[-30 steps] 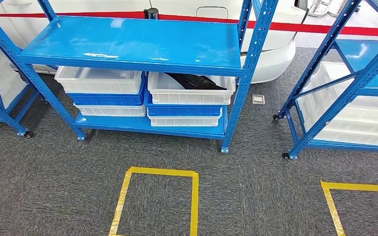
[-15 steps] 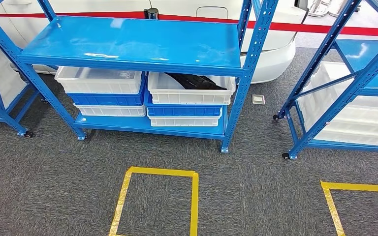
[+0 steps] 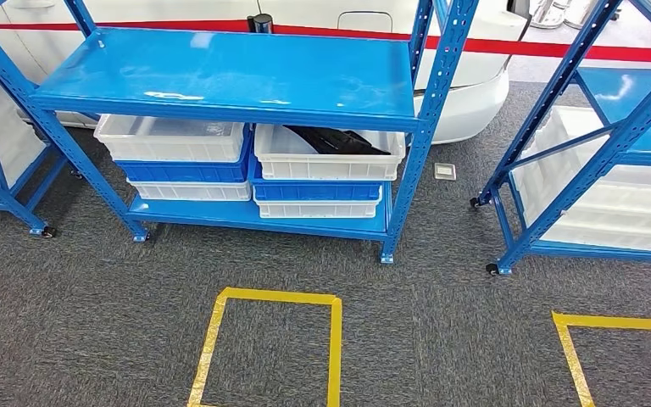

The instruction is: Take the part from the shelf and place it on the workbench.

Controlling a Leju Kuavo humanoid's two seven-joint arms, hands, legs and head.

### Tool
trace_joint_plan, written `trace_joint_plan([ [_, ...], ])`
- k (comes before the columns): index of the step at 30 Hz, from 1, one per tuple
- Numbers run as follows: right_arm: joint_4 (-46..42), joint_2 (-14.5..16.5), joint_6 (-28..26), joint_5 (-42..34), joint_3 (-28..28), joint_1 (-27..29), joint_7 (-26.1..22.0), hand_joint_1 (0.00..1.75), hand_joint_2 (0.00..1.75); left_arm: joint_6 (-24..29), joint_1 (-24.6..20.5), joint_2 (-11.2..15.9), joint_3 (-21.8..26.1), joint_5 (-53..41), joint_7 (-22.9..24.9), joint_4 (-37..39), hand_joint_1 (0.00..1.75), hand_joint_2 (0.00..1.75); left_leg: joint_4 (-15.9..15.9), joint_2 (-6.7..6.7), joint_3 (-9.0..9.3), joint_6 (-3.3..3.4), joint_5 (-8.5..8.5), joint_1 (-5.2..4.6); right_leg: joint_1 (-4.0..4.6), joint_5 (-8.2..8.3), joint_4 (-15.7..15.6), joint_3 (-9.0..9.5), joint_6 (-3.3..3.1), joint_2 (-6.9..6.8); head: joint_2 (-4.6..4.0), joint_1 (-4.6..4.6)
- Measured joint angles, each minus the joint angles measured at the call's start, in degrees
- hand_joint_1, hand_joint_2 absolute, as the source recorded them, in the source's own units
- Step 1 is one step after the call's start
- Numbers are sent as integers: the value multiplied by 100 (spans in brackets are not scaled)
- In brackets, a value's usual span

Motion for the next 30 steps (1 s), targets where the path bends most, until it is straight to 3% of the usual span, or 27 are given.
trace_joint_plan([
  [11,-74,-59,152,-249,340,59,-56,0,0,-153,44,58,-228,186,-32,-52,0,0,0,0,0,0,0,0,0,0,0,0,0,0,0,0],
  [30,-79,-66,152,-249,388,63,-56,0,0,-153,57,64,-230,186,-34,-60,0,0,0,0,-1,0,0,0,0,0,0,0,0,0,0,0],
])
